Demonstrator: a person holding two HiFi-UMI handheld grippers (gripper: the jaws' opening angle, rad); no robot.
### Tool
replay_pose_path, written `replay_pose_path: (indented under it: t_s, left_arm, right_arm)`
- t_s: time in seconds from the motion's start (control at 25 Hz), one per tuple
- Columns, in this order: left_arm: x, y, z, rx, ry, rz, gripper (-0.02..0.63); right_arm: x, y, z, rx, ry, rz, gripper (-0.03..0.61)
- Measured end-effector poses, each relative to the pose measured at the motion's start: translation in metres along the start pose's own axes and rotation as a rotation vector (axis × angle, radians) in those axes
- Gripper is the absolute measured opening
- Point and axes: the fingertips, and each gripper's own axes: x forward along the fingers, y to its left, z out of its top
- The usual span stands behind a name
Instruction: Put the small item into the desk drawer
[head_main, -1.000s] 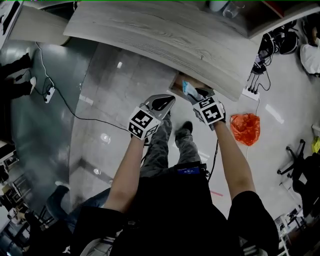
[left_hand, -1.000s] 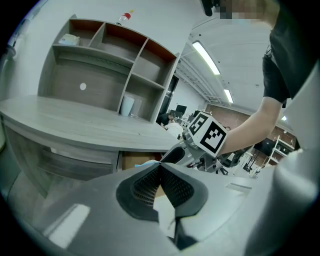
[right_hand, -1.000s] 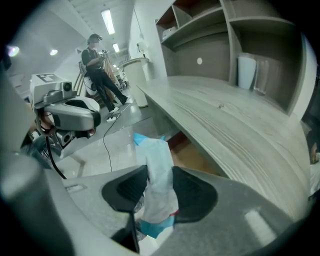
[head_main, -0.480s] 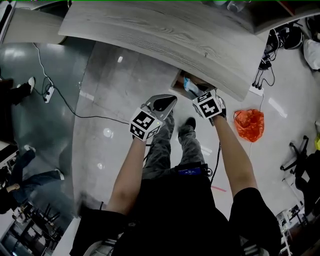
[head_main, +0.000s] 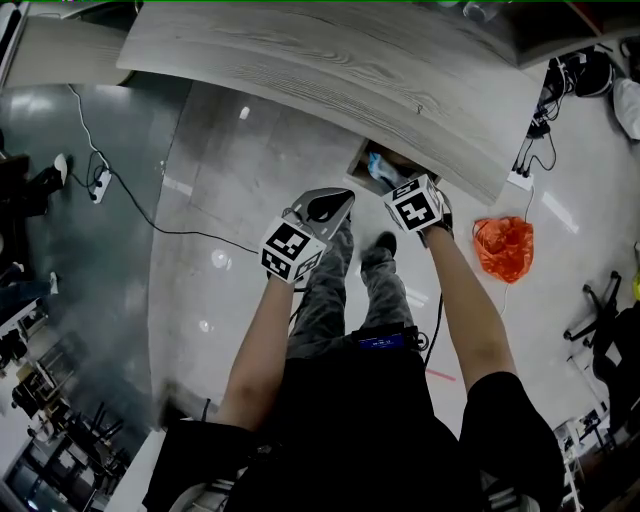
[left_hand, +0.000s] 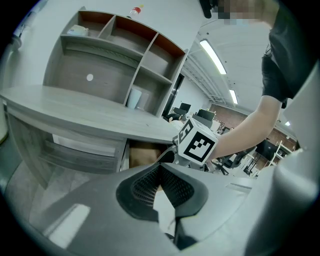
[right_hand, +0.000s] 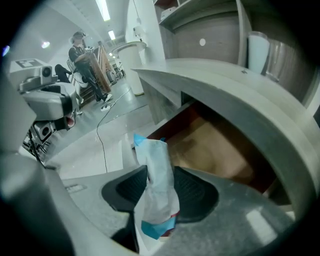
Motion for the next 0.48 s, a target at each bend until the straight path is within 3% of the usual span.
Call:
replay_pose_path:
  t_s: [0.48]
  left_arm:
    - [0.0006, -0.0019, 0.0025, 0.007, -0.003, -0.008, 0.002]
  right_arm:
    - [-0.0039, 0.0000, -0.0034, 0.007, 0.000, -0.002, 0.167]
